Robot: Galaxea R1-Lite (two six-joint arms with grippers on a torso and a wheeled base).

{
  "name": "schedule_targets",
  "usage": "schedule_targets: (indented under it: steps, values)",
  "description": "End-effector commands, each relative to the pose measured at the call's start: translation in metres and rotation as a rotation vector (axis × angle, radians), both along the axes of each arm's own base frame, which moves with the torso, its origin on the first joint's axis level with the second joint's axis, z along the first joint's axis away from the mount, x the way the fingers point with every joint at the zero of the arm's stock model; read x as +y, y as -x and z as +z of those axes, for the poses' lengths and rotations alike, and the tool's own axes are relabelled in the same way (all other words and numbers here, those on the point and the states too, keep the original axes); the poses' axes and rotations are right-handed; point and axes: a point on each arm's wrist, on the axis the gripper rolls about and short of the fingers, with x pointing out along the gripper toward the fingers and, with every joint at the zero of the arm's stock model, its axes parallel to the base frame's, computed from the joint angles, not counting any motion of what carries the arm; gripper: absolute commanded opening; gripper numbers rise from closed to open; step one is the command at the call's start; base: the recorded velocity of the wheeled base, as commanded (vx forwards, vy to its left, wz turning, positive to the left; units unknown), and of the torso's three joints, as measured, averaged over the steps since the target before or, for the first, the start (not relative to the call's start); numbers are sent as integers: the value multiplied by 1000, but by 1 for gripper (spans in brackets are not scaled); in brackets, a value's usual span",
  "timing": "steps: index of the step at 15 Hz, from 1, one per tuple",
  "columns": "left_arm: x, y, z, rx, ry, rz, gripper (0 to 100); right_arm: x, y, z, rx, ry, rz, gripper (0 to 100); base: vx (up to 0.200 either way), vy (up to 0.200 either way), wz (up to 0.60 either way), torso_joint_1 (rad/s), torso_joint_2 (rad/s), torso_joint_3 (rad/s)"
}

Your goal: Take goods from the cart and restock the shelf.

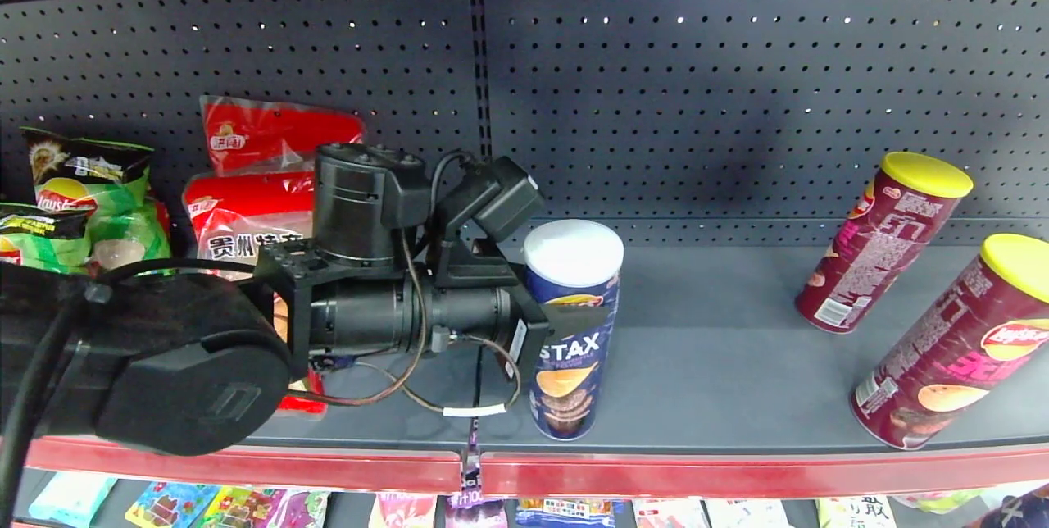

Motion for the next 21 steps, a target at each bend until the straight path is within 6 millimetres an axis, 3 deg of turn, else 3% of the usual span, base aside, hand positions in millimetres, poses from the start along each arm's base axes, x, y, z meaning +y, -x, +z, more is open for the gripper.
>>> schedule_targets:
  steps: [1, 8, 13, 21]
  values:
    - [1, 2, -1, 4, -1, -3, 0, 0, 0, 0, -2, 0, 1, 0, 0, 0, 0, 0, 0, 0]
    - [5, 7, 8, -16, 13, -4, 0, 0, -2, 0, 11, 1, 4, 0, 0, 0, 0, 0, 0, 0]
    - [7, 10, -4, 8, -16, -4, 0, 0, -2, 0, 12, 2, 2, 0, 0, 0, 0, 0, 0, 0]
    - [7, 12, -4, 7, -24, 7, 0, 0, -3, 2, 11, 1, 4, 0, 0, 0, 0, 0, 0, 0]
